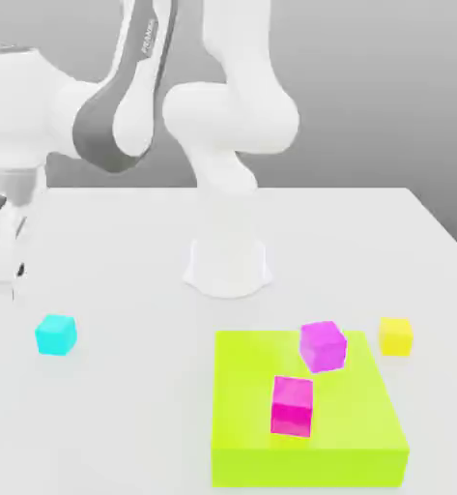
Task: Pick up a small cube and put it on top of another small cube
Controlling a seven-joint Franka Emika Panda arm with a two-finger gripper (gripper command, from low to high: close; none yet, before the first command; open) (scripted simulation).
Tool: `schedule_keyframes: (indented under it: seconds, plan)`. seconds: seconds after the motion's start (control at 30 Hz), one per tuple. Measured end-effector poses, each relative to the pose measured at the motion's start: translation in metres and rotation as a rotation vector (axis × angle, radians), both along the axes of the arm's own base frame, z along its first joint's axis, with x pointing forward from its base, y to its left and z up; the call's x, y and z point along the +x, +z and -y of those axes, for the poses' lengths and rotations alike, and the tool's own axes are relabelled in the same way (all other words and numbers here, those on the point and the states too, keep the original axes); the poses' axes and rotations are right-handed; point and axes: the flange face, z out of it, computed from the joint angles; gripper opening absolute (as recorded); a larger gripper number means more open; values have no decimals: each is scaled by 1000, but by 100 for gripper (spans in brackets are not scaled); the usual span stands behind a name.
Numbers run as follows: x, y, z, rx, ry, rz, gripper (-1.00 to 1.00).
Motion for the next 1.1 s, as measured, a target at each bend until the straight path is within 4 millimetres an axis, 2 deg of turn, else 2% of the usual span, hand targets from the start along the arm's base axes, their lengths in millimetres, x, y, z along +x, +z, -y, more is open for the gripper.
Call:
schedule_keyframes:
  seconds: [0.07, 0.3, 0.33, 0.57, 0.8, 0.93, 1.0, 1.1]
  plan:
    - [-43, -33, 10, 44, -162, -37, 0]
    - [-43, -100, 0, 56, -163, -56, 0]
    - [-43, -106, -1, 57, -164, -55, -100]
    - [-43, -105, -1, 56, -164, -55, -100]
    - [-43, -49, 0, 57, -165, -53, -100]
    - [12, -32, -48, 62, -56, -37, -100]
    - [40, -25, -80, 65, 5, -29, -100]
    - [69, -16, -127, 71, 75, -19, -100]
